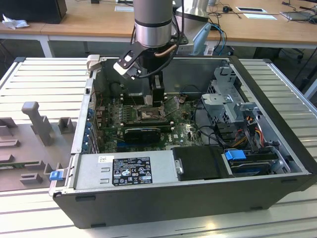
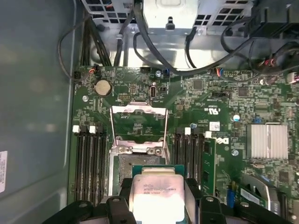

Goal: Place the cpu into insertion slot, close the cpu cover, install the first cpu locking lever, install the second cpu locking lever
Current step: 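Place the cpu into insertion slot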

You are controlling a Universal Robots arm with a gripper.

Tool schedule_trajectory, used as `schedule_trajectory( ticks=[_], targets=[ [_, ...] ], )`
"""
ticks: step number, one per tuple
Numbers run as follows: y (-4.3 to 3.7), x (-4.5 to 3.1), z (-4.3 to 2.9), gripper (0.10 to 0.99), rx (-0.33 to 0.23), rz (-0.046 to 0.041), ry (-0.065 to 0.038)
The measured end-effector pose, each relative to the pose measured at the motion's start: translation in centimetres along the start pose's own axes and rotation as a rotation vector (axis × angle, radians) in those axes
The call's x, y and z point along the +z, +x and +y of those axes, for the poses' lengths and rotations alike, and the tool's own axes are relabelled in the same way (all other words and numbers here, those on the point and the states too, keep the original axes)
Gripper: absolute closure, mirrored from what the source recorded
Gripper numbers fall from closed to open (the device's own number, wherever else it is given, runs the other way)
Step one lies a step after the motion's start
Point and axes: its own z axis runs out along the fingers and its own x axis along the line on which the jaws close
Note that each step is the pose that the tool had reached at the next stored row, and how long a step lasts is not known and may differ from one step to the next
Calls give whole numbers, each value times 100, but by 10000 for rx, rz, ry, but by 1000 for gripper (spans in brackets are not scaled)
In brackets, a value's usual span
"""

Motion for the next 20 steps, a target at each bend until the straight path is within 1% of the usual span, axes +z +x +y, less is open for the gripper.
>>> schedule_trajectory(
  ticks=[1, 4, 5, 8, 12, 17, 20],
  targets=[
    [-1, 28, -3, 561, 2, -1, 1],
    [-2, 74, -7, 561, 2, -1, 0],
    [-3, 117, -11, 561, 1, -1, 0],
    [7, 177, -16, 561, 4, -1, -1],
    [62, 285, -23, 561, 80, -6, -2],
    [124, 382, -43, 561, 149, -13, -5],
    [141, 445, -78, 561, 147, -13, -5]
  ],
)
